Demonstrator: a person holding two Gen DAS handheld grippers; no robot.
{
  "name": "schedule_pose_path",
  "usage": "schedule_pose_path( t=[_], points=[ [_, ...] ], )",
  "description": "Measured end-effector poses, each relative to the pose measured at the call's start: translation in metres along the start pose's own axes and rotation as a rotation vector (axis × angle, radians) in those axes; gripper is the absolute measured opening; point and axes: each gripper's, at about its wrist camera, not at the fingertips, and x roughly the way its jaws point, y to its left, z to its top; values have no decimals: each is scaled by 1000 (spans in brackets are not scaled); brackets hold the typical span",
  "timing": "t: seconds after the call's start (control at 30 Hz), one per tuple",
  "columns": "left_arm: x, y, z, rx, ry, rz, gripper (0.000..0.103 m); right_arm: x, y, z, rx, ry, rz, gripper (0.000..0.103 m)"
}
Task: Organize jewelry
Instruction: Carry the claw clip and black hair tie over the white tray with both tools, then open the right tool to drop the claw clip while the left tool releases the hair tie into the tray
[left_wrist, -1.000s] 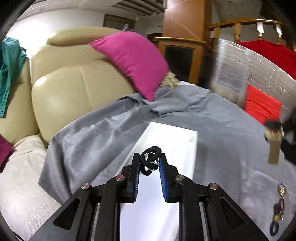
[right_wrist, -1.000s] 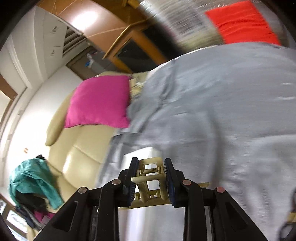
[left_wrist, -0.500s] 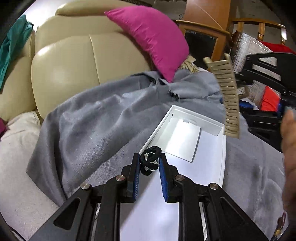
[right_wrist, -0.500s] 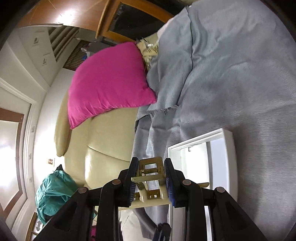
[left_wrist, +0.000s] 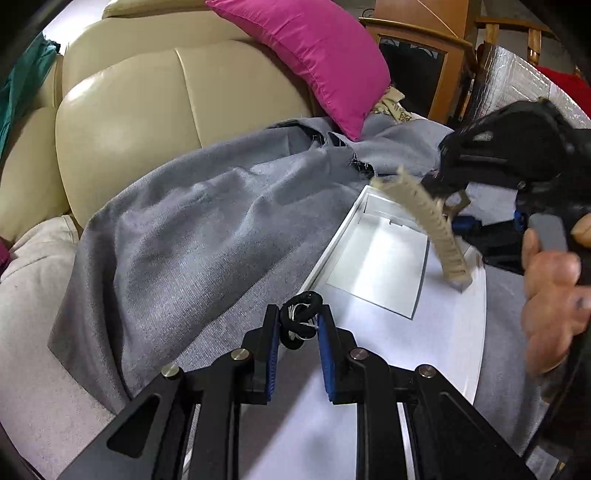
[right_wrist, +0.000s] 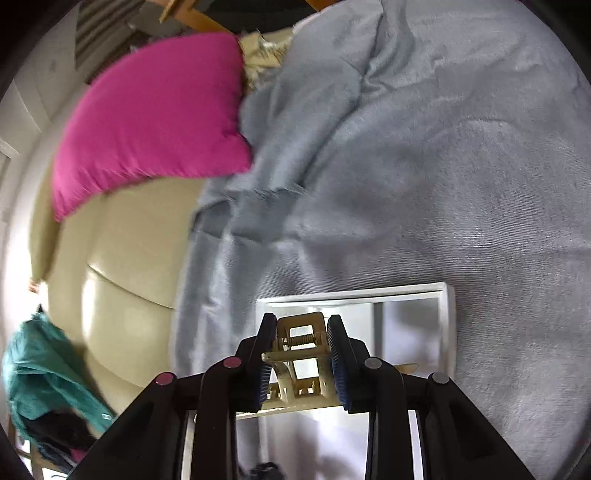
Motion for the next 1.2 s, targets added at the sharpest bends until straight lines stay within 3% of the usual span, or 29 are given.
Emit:
schedule_pose_path(
  t=[0.13, 0.23, 0.33, 0.43, 0.7, 1.2],
  points=[
    [3, 1, 2, 1, 16, 4, 24, 9, 7, 1, -50, 32, -78, 33],
    [4, 0, 1, 6, 30, 6, 25, 14, 12, 0, -87, 58, -151, 48],
    [7, -1, 1, 15, 50, 4, 34, 11, 10, 0, -102, 49, -185, 72],
    [9, -2, 0, 30, 60, 4, 36, 4, 2, 1, -73, 50, -155, 72],
    [4, -10, -6, 67, 73, -32, 37, -16, -9, -6, -56, 28, -240, 69],
    [-17, -52, -28, 213, 60, -92, 42, -53, -66, -5, 24, -2, -245, 70]
  ],
)
